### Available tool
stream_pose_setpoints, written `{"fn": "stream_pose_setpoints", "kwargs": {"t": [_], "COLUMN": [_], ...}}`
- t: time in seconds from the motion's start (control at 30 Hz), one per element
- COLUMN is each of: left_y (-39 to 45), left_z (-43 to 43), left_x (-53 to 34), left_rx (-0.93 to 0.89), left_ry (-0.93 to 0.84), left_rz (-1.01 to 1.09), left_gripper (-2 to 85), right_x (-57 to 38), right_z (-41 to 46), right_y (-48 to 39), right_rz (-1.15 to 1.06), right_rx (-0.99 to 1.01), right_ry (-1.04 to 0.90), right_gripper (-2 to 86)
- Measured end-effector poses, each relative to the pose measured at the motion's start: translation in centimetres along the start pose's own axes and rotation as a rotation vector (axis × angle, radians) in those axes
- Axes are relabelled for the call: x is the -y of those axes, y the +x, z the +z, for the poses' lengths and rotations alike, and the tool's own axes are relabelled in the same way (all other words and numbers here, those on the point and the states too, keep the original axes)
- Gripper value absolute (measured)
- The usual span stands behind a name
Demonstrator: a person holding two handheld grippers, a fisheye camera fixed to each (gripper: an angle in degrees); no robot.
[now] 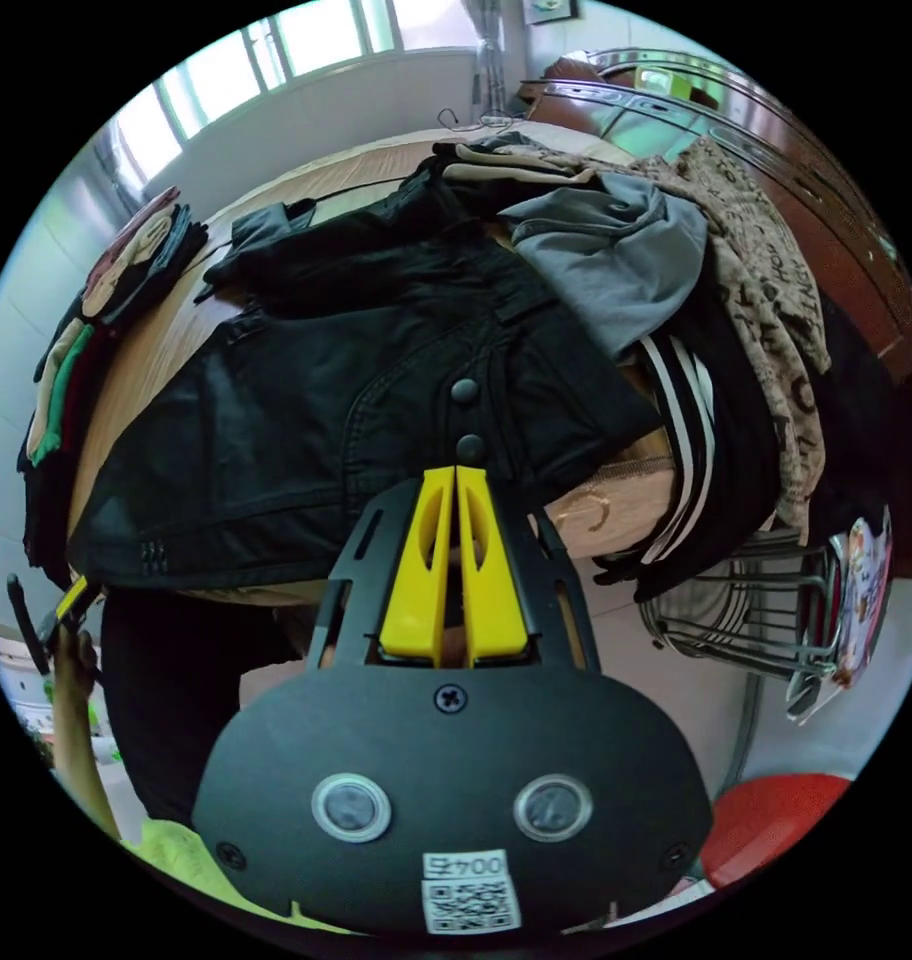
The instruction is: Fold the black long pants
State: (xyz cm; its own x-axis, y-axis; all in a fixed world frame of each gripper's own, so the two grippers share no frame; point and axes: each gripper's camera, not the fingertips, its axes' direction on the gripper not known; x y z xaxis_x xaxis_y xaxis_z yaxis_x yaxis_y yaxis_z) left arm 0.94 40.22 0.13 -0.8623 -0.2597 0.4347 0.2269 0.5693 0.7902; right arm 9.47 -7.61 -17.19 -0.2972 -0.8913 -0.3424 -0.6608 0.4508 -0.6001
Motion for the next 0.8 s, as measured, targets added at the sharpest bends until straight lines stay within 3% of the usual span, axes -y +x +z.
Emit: {"fn": "stream_pose_setpoints", "kwargs": {"t": [0.17,0.33,0.43,0.57,0.67,0.8], "left_y": [-5.9,-12.0,-13.7,-14.8,-14.5,-13.2], "left_z": [-6.6,-11.4,-13.0,-11.5,-8.1,-7.9], "left_x": [-3.0,-5.7,-4.3,0.7,3.4,3.3], "left_rx": [-0.175,-0.076,-0.008,0.040,0.054,0.133], "left_ry": [0.178,0.363,0.443,0.371,0.208,0.257], "left_rz": [-0.116,-0.350,-0.403,-0.354,-0.280,-0.247], "left_gripper": [1.7,1.7,2.4,4.2,5.5,5.8], "right_x": [-1.7,-3.5,-5.5,-9.0,-11.8,-11.1], "right_z": [0.1,0.2,0.2,-1.3,-4.8,-4.4], "right_y": [1.9,2.5,1.5,2.7,8.9,18.4], "right_rz": [0.142,0.187,0.089,-0.010,0.156,0.335], "right_rx": [0.101,0.103,0.007,-0.002,0.097,0.250], "right_ry": [0.008,0.039,0.116,0.214,0.394,0.317], "right_gripper": [-0.2,0.1,0.9,5.6,9.0,11.7]}}
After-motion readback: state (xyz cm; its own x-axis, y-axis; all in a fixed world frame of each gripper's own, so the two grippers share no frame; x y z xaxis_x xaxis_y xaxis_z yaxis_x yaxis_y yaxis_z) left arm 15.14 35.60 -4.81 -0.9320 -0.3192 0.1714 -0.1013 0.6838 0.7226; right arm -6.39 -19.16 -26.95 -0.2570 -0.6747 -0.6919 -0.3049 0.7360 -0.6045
